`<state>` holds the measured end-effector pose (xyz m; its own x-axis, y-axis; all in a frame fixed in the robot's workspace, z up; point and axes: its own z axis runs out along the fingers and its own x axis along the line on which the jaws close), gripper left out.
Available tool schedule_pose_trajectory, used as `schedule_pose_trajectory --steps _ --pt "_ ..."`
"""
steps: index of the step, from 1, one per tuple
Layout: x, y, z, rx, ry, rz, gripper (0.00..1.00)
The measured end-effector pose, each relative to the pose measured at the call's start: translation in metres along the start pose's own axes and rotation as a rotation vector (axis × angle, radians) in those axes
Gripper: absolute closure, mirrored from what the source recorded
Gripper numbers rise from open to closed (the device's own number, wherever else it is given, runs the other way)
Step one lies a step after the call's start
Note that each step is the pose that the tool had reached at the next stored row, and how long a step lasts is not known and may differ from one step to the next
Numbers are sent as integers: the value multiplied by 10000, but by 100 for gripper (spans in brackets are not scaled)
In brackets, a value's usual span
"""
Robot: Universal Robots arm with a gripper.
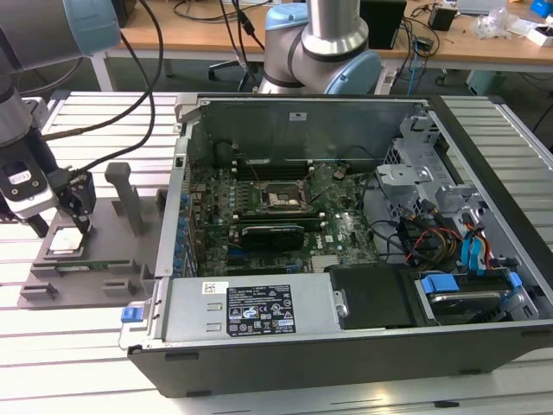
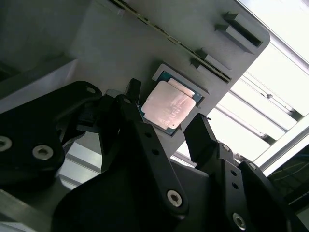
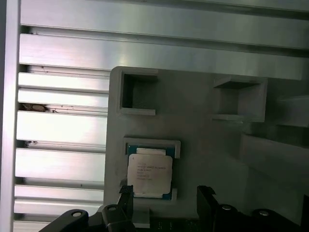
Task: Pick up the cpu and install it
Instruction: 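Pick up the cpu and move it towards the insertion slot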
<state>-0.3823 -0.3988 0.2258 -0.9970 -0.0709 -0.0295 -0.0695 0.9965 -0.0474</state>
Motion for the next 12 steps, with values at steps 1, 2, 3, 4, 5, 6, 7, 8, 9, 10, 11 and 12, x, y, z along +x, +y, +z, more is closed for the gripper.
schedule_pose_trajectory --steps 1,2,3,4,5,6,7,8,9,10,11,12 --pt "0 0 10 0 0 0 36" --pt "0 1 21 0 -1 0 36" --pt "1 1 32 0 -1 0 36" --pt "1 2 37 0 0 0 36" --pt "1 2 44 0 0 0 36" --pt "1 2 53 0 1 -1 36" --pt "2 3 61 0 0 0 36" --pt "2 3 70 0 -1 0 36" --pt "2 4 82 0 -1 0 36" --pt "3 4 93 0 0 0 36" --pt "3 5 106 0 -1 0 36" --pt "4 6 133 0 0 0 36"
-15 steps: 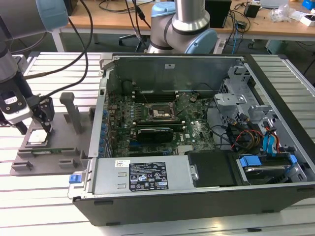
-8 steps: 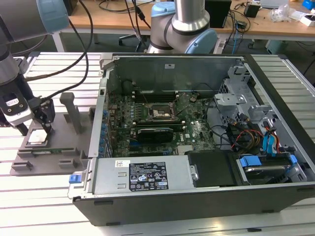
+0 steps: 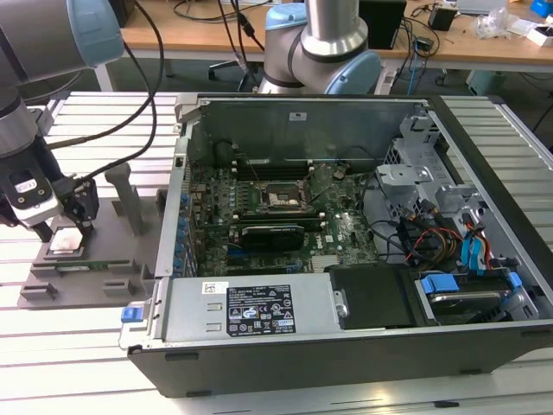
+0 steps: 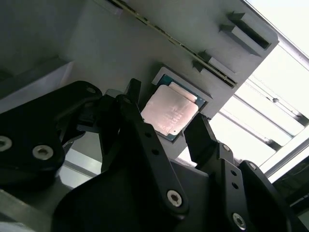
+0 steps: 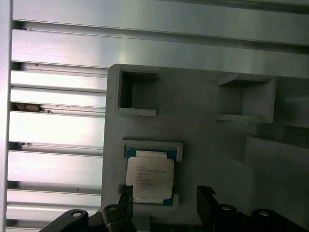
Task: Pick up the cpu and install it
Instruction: 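Pick up the cpu and move it towards the insertion slot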
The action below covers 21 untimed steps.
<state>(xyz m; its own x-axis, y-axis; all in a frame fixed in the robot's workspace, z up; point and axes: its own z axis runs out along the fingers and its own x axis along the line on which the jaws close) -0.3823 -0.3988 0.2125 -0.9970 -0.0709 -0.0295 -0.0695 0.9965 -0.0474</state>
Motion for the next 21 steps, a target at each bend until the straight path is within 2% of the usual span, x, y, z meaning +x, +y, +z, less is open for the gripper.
schedule_pose_trajectory --steps 5,10,15,17,21 --pt "6 4 78 1 2 1 36" --pt "106 14 85 -44 -3 1 36" --pt "115 16 124 -89 -4 4 36" --pt "114 17 129 -144 -8 5 36" --pt "114 23 138 -315 -23 11 36"
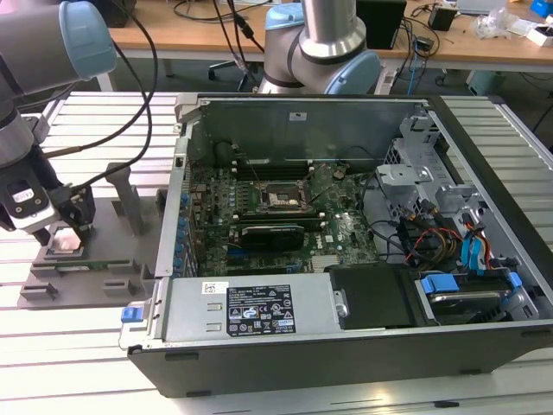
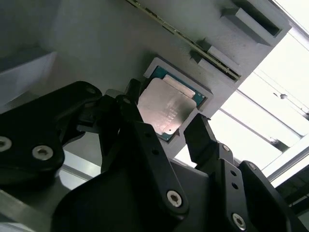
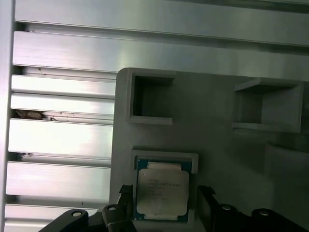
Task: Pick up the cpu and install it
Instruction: 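Pick up the cpu and move it towards the insertion slot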
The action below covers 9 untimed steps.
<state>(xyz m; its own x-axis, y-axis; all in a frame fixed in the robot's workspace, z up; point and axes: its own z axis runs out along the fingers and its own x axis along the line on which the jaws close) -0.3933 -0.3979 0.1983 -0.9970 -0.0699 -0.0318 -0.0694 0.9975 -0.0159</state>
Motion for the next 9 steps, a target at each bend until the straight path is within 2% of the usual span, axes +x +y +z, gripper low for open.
schedule_pose_trajectory --steps 7,8,9 --pt "2 1 2 -5 2 -1 35" --pt "3 1 3 -5 2 7 29" --pt "4 1 8 -3 2 76 29"
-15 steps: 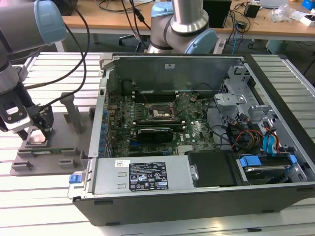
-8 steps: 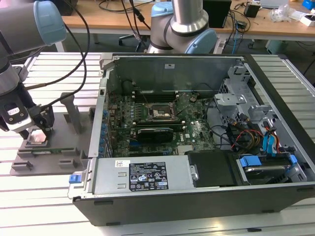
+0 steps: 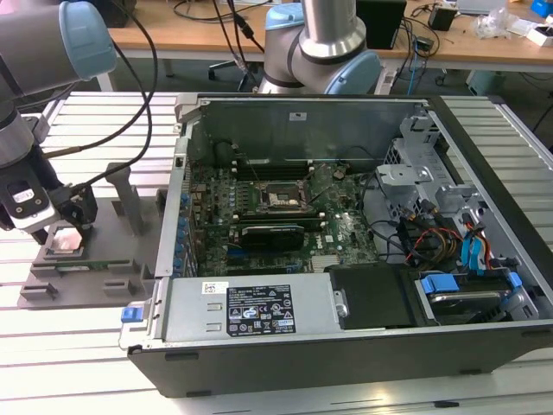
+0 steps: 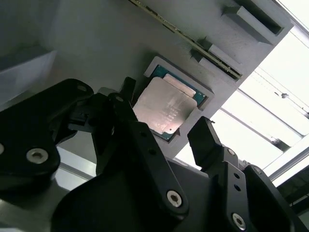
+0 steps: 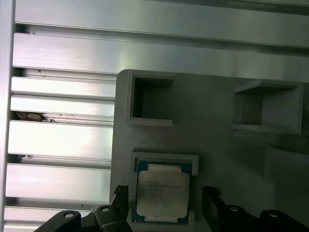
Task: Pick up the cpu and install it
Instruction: 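Pick up the cpu and move it towards the insertion slot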
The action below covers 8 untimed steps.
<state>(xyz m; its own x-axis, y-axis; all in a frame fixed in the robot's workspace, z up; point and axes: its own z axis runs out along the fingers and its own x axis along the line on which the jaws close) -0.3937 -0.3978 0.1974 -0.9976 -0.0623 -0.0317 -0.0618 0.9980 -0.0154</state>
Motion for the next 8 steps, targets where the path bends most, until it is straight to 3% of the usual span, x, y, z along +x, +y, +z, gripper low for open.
schedule_pose_trajectory --steps 8 --pt "11 3 79 8 5 254 29"
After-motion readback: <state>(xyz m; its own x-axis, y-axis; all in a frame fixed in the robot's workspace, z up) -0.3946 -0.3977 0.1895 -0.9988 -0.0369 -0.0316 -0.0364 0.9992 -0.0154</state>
